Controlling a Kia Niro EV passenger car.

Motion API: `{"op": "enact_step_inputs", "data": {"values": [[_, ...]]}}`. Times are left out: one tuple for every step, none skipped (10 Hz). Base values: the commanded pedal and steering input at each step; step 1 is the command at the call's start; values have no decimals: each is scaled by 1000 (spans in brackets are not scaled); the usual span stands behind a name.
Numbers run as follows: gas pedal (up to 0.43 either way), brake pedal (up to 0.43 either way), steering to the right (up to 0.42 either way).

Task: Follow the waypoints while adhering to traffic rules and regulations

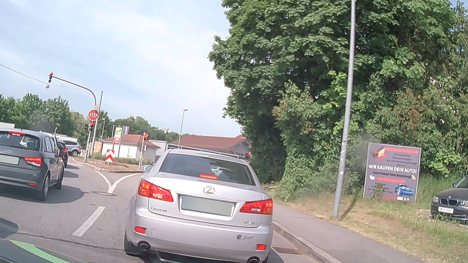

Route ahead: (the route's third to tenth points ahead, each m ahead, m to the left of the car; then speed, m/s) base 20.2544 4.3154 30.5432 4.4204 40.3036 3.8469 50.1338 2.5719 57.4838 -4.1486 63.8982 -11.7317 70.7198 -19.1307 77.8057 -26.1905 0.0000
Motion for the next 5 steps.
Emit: {"op": "enact_step_inputs", "data": {"values": [[0,415,-113],[0,415,-114],[0,415,-113],[0,415,-114],[0,415,-113]]}}
